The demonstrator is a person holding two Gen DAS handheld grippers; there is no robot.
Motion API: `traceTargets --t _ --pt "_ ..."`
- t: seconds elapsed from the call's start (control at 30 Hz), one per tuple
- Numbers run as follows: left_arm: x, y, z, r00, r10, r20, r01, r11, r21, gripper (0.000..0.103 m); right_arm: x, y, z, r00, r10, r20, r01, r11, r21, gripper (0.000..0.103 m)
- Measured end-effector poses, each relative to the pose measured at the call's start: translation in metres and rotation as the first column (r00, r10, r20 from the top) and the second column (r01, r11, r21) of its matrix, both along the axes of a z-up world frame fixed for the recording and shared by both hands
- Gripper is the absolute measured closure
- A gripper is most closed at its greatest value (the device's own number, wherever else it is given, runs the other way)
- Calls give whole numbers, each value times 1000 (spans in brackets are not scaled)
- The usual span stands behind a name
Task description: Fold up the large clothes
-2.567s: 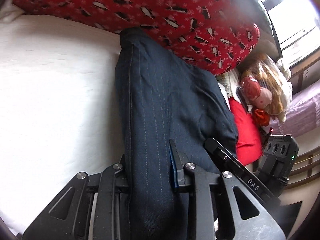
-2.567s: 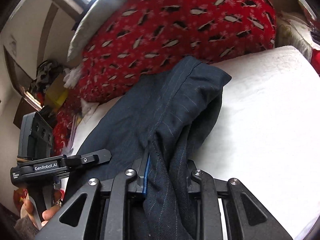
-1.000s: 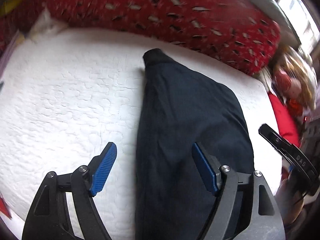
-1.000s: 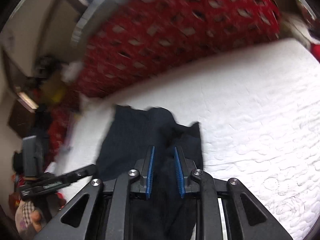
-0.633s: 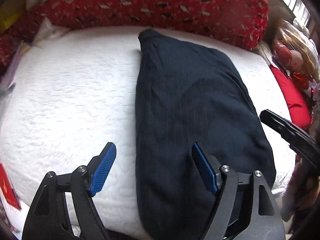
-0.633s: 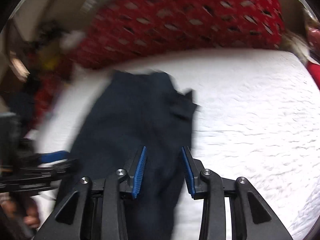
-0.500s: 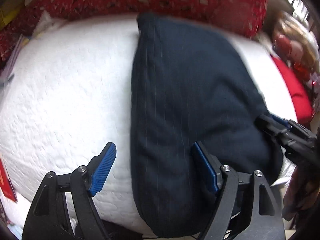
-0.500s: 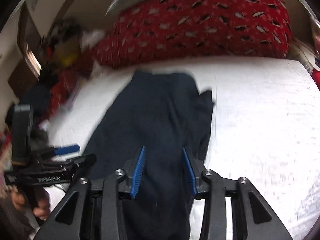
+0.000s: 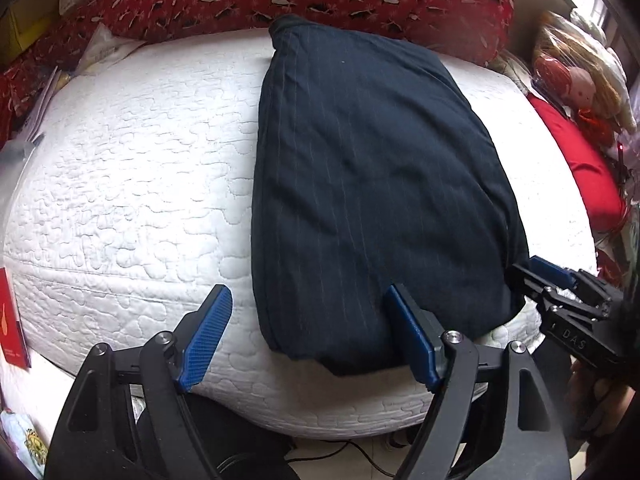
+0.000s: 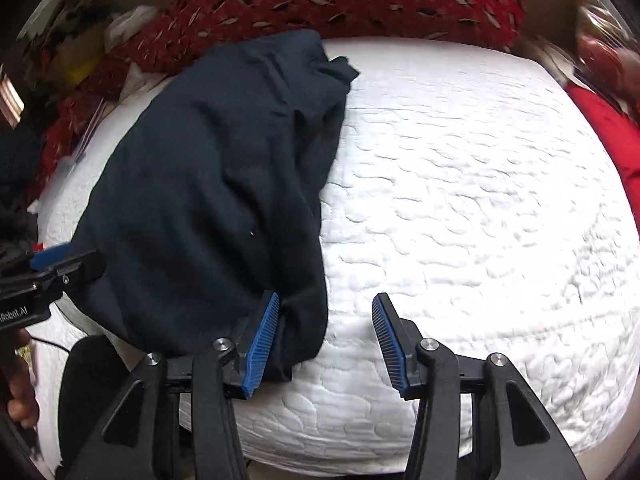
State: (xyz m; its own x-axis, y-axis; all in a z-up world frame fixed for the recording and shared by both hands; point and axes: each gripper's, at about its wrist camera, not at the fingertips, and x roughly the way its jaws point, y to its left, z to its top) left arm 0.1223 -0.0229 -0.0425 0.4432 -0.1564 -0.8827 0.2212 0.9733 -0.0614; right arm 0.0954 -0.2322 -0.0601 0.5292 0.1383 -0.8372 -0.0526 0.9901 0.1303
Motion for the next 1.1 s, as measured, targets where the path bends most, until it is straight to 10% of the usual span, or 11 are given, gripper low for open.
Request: traceTargets --t 0.3,0.6,0.73,0.87,1.1 --pt "-6 -6 0 1000 -9 -5 9 1000 13 23 -7 1 10 1000 -21 22 21 1000 4 53" --pt "1 15 24 999 24 43 -20 996 -83 24 1 -13 2 998 -60 -30 66 950 305 40" --pt "16 30 22 996 74 44 -71 995 -68 24 12 -6 0 1000 17 -22 -9 941 339 95" --pt "25 36 -4 994 89 -58 -97 984 -149 22 6 -7 21 994 26 108 -52 968 245 98" --pt "30 32 21 1000 31 2 -30 987 -160 23 28 -15 -6 999 -17 -36 25 975 222 81"
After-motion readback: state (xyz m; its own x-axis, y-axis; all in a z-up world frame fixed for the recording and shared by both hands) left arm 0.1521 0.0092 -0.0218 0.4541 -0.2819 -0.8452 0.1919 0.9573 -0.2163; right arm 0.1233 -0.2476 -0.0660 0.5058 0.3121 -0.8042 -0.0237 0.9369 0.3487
